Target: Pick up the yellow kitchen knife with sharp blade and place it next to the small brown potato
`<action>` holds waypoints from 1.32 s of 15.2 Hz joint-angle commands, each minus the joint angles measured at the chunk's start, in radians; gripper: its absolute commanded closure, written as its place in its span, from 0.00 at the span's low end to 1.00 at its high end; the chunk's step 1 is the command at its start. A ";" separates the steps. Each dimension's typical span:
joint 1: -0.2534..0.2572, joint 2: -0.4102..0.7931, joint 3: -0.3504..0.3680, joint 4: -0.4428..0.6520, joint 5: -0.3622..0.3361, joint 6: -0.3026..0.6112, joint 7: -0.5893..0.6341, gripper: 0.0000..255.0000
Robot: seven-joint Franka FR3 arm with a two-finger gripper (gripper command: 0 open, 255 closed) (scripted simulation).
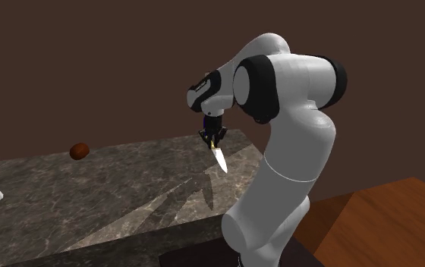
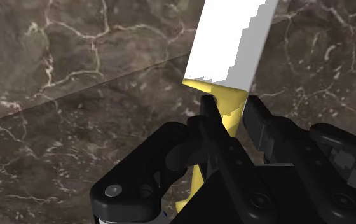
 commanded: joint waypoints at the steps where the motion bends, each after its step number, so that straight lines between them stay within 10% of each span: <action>1: 0.000 -0.009 0.001 0.023 -0.002 -0.032 0.001 1.00; 20: 0.074 0.033 0.102 0.217 0.027 -0.184 0.159 1.00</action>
